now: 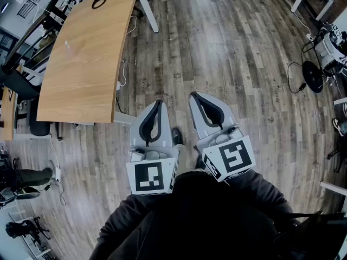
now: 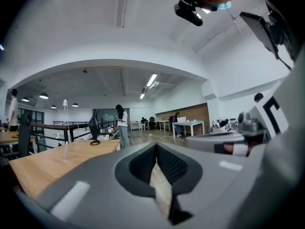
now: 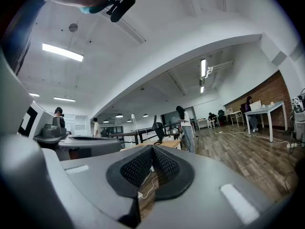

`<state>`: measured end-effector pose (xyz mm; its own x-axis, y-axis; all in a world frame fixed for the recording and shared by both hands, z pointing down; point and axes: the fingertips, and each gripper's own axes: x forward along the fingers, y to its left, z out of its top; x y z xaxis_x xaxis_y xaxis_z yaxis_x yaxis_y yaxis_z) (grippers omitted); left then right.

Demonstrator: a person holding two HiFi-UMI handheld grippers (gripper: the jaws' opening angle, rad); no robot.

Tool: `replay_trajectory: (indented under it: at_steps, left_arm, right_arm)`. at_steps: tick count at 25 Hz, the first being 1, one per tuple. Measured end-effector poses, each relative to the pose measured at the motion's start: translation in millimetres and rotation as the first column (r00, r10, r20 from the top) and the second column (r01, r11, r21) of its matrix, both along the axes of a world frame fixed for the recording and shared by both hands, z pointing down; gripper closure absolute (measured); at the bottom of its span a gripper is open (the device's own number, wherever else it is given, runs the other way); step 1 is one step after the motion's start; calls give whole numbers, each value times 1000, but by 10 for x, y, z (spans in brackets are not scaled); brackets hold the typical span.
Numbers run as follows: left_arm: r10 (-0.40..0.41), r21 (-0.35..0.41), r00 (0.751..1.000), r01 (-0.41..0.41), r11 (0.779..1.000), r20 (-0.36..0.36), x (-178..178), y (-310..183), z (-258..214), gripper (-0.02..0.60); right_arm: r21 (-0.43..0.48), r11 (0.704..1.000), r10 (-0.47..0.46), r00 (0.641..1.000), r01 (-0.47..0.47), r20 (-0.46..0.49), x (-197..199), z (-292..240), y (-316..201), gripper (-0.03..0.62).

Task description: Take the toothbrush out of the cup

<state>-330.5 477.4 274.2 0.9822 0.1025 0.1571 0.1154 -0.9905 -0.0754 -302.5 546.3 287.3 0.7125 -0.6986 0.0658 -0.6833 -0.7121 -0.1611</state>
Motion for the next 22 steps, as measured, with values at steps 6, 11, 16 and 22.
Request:
replay_trajectory:
  at_steps: [6,11,16,22]
  left_arm:
    - [9,-11,1000,-9,1000,-11,440,-338,23,574]
    - [0,-25,999,-1,1000,-35,822,-687,-76,574]
    - [-14,-31,997,12,999,-71,1101,-1115,-242,574]
    - [-13,-46,993,7,999,-117,1418,-1575,-371,574]
  right_arm:
    - [-1,1000,-2,1000,2,-1,399,9,-353,592]
    - [-9,1000,-19,1000,19,-14,766,-80,-711,592]
    - [-14,999,-36,998,36,-53,1038,-260,-1131,592]
    - [-25,999,-40,995,37,-95,1351,-395,-1596,592]
